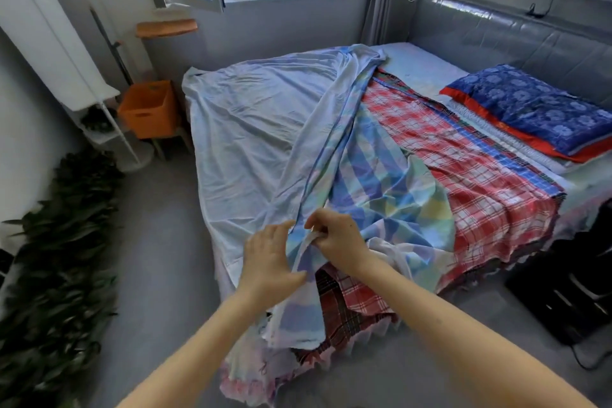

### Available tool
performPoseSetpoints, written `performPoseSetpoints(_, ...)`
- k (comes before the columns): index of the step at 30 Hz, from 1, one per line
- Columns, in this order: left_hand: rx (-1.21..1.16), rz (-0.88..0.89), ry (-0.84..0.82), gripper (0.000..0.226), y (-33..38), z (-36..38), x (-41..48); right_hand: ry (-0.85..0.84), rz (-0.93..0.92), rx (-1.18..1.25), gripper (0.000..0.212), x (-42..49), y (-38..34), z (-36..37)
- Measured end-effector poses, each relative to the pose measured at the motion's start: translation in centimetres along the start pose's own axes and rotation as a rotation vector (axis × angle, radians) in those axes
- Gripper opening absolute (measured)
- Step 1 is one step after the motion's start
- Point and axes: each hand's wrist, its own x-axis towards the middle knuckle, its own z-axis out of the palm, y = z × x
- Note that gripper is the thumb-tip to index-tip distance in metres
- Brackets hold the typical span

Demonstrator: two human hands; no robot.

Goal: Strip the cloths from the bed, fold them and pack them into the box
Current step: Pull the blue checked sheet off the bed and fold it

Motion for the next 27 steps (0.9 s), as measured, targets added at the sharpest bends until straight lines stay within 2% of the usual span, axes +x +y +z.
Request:
performPoseSetpoints(1, -0.033, 0.088, 0.034, 0.055, 1.4, 1.5, 0.6, 0.000, 0.007, 0.000, 0.020, 0.0, -0.3, 0.0)
performPoseSetpoints(3, -0.125, 0.086, 0.134, 0.014, 3.2, 2.6, 1.9, 0.037, 0.031, 0.012, 0.019, -0.3, -0.2, -0.6)
performPoseSetpoints(4, -0.117, 0.075, 0.158, 0.005, 3.6, 2.7, 2.5, 0.069, 0.049, 0.024, 0.019, -0.4, 0.0, -1.0)
performPoseSetpoints(10, 0.058, 0.273, 0.267, 0.010, 6.8, 2.1, 5.7, 0.306, 0.075, -0.086, 0.009, -1.4, 4.1, -2.8)
performPoseSetpoints(13, 0.092, 0.306, 0.339, 0.021, 9.5, 0.6, 7.5, 0.415, 0.217, -0.095, 0.025, -1.0, 8.0, -3.3)
performPoseSetpoints(15, 0.073, 0.289, 0.410, 0.025, 11.4, -0.5, 8.4, 0.447, 0.306, -0.106, 0.024, -0.7, 11.4, -4.4)
performPoseSetpoints(18, 0.053, 0.234, 0.518, 0.025, 13.5, -2.0, 9.6, 0.367, 0.326, -0.100, 0.016, -0.2, 16.6, -6.6)
performPoseSetpoints(20, 0.058, 0.206, 0.571, 0.026, 14.3, -3.1, 10.1, 0.232, 0.299, -0.132, 0.025, -0.1, 19.0, -7.5)
performPoseSetpoints(23, 0.122, 0.131, 0.631, 0.025, 15.8, -3.9, 11.2, 0.001, 0.144, -0.182, 0.045, 0.4, 22.5, -9.2)
performPoseSetpoints(25, 0.170, 0.073, 0.674, 0.026, 16.3, -4.2, 11.2, -0.115, 0.101, 0.045, 0.054, 0.5, 23.4, -10.6)
performPoseSetpoints(27, 0.191, 0.000, 0.711, 0.027, 16.7, -4.4, 10.8, -0.057, 0.169, 0.326, 0.045, 1.0, 23.6, -11.6)
